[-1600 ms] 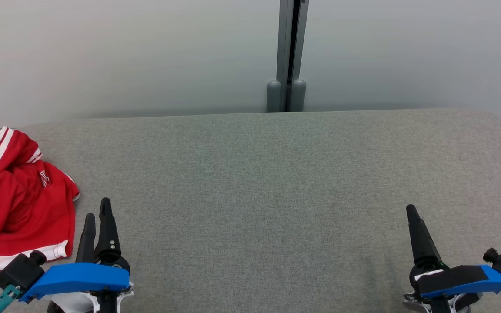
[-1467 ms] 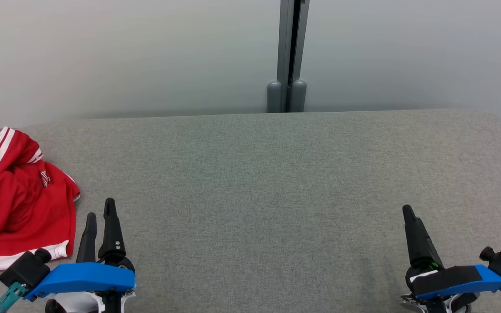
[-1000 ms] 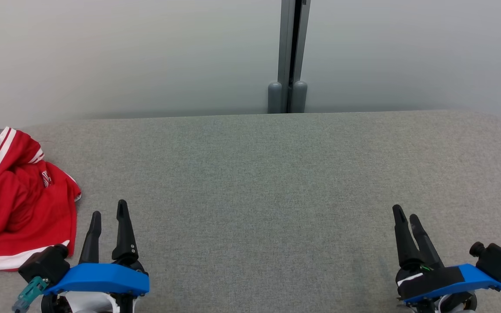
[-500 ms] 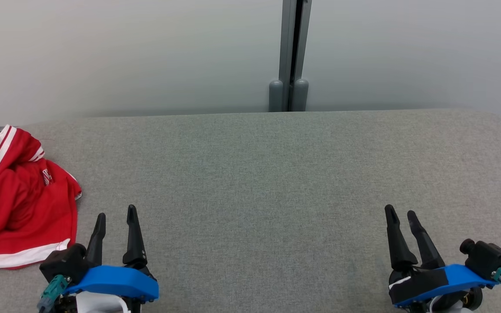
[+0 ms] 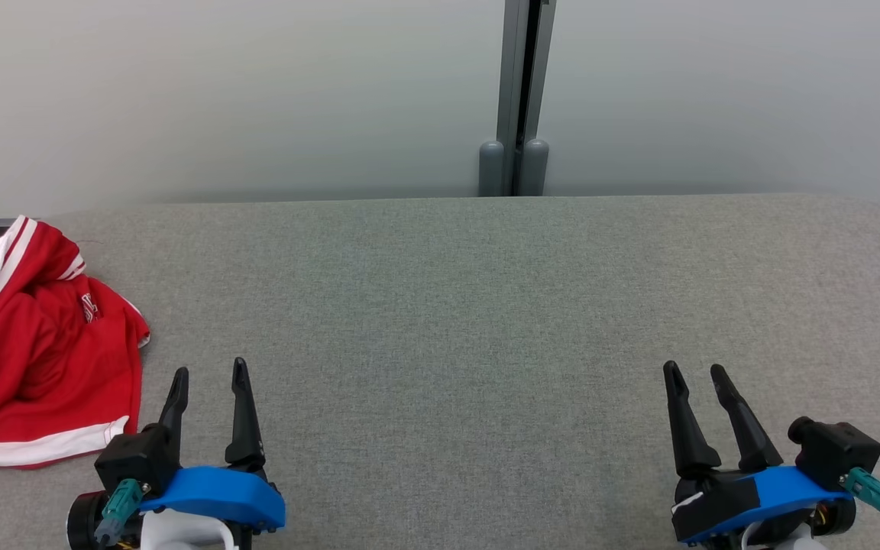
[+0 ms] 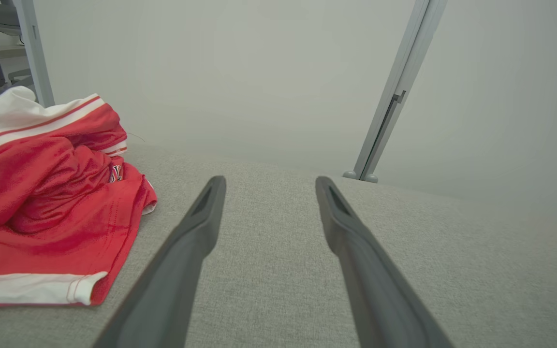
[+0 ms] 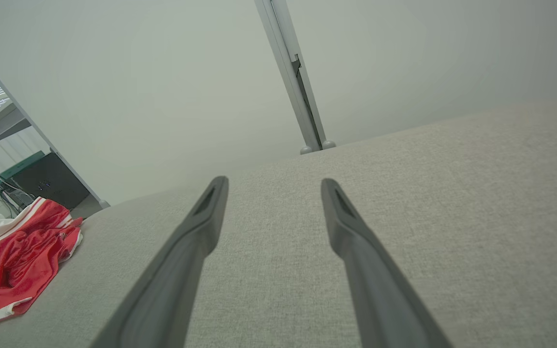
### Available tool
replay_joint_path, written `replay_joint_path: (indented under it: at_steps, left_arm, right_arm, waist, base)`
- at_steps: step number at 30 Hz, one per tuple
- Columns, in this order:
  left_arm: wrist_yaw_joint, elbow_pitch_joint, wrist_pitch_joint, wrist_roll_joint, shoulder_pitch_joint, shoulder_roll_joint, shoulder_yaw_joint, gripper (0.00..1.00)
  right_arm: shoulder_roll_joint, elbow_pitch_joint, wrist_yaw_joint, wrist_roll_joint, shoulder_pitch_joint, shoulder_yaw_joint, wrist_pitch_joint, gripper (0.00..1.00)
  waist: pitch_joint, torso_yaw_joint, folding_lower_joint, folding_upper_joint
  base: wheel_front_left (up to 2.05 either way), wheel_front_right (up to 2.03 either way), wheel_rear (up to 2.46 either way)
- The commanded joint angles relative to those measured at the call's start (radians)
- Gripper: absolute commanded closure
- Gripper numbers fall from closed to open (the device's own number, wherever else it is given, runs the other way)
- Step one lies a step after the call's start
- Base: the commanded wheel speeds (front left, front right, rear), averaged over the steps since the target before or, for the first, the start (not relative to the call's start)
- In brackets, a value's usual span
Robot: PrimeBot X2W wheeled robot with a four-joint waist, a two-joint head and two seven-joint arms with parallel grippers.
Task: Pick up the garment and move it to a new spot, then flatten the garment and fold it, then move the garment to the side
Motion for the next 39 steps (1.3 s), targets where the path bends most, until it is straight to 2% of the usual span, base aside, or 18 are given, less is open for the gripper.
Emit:
replay_joint_path:
  at_steps: [1,25,32,39]
  left_arm:
    - [0.006,-0.004,-0.009,0.022,-0.014,0.007,-0.001,0.0]
    - [0.03,0.026,-0.055,0.188,-0.007,0.015,-0.011,0.0]
    - [0.032,0.039,-0.067,0.215,-0.003,0.012,-0.007,0.0]
    - [0.031,0.052,-0.066,0.189,0.003,0.008,0.002,0.0]
  right_arm:
    - [-0.008,-0.002,0.002,-0.023,-0.014,0.001,-0.009,0.0]
    - [-0.01,0.031,0.002,-0.24,-0.025,-0.007,-0.056,0.0]
    - [-0.01,0.049,0.002,-0.285,-0.022,-0.011,-0.068,0.0]
    - [-0.01,0.066,0.002,-0.275,-0.026,-0.011,-0.067,0.0]
  waist:
    - [0.0,-0.001,0.0,0.0]
    - [-0.015,0.007,0.0,0.0]
    - [-0.021,0.008,0.0,0.0]
    - [-0.025,0.006,0.0,0.0]
  base:
    - [0.0,0.0,0.0]
    - [0.0,0.0,0.0]
    - [0.0,0.0,0.0]
    - [0.0,0.0,0.0]
